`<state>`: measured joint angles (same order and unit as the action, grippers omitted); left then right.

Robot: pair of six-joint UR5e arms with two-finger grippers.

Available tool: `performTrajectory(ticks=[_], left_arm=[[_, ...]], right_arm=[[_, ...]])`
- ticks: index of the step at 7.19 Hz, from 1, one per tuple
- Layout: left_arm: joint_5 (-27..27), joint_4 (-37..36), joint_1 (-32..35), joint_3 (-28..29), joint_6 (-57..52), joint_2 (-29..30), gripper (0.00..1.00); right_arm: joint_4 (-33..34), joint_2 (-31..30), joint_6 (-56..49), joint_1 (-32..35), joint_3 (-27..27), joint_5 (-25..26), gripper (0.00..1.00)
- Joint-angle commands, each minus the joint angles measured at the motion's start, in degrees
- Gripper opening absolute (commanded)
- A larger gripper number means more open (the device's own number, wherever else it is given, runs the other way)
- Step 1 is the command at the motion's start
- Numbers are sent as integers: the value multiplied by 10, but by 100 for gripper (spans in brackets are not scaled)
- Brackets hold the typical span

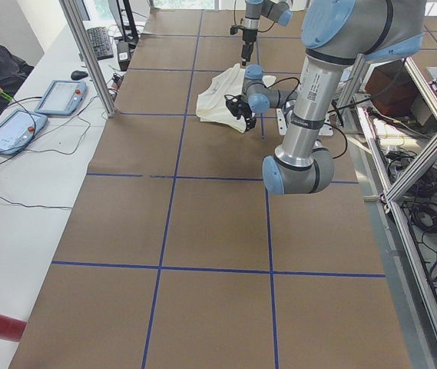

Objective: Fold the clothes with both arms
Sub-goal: 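Drag the shirt toward the robot with the right gripper, rotating it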

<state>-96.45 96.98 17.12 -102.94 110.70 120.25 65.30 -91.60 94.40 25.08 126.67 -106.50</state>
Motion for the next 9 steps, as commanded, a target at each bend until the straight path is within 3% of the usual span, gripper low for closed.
performTrajectory(ticks=[1, 3, 8, 9], left_arm=[[5, 0, 0, 12, 0, 1, 83], [5, 1, 0, 13, 1, 1, 72], [5, 1, 0, 13, -1, 1, 8], [5, 1, 1, 14, -1, 1, 0]], right_arm=[[0, 1, 0, 1, -1, -1, 100], [0, 0, 0, 1, -1, -1, 100], [0, 1, 0, 2, -1, -5, 100], [0, -1, 0, 4, -1, -5, 100]])
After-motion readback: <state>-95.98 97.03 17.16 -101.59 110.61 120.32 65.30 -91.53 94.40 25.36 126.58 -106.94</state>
